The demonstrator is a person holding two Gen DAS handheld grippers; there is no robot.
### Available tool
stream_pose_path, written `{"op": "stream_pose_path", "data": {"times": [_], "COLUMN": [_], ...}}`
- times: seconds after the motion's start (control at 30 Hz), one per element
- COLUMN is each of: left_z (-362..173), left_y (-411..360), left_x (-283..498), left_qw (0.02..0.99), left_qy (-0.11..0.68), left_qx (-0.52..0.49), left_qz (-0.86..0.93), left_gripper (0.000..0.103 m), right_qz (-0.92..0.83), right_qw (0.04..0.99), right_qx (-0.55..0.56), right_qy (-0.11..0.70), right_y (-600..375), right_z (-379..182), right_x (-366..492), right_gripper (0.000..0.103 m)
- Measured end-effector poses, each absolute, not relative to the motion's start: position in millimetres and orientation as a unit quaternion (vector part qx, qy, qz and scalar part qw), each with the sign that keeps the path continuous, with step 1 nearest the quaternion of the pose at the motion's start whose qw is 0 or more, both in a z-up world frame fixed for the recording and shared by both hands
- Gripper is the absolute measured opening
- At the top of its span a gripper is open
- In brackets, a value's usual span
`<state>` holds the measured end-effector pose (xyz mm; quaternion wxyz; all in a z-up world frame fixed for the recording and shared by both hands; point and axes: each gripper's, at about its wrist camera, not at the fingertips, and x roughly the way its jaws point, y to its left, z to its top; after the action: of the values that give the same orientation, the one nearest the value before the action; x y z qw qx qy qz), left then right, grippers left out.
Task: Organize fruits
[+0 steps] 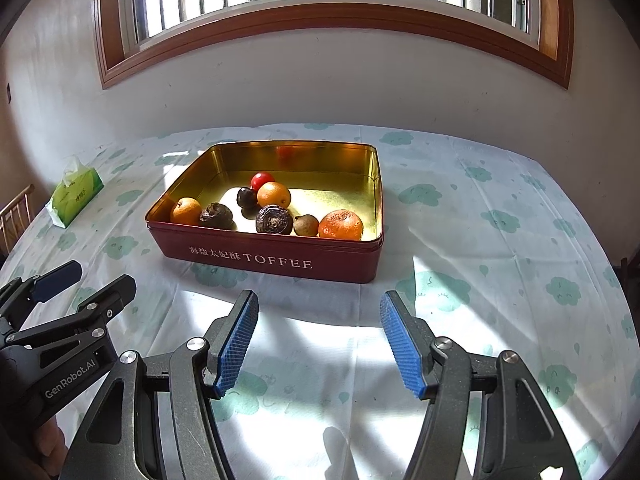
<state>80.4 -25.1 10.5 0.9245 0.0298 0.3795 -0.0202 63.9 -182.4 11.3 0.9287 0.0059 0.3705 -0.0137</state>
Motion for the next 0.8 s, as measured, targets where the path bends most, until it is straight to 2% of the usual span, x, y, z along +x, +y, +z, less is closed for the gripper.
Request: {"op": "stream_pose_path", "data": {"times": [0.8], "left_z": [9.0], "left_y": [-22.6], "left_x": [77.2], "left_qw": [0.922], "left_qy": [0.385], "left_qx": [0.023], "left_qz": [-0.018], "left_gripper": [0.071], "right_qz": [-0.009], "right_qw": [0.926], "right_qx": [0.0], "right_qy": [0.378], "right_y": [-177.3], "right_z": [7.0], "right_x": [60.8], "right_gripper": [0.061]}}
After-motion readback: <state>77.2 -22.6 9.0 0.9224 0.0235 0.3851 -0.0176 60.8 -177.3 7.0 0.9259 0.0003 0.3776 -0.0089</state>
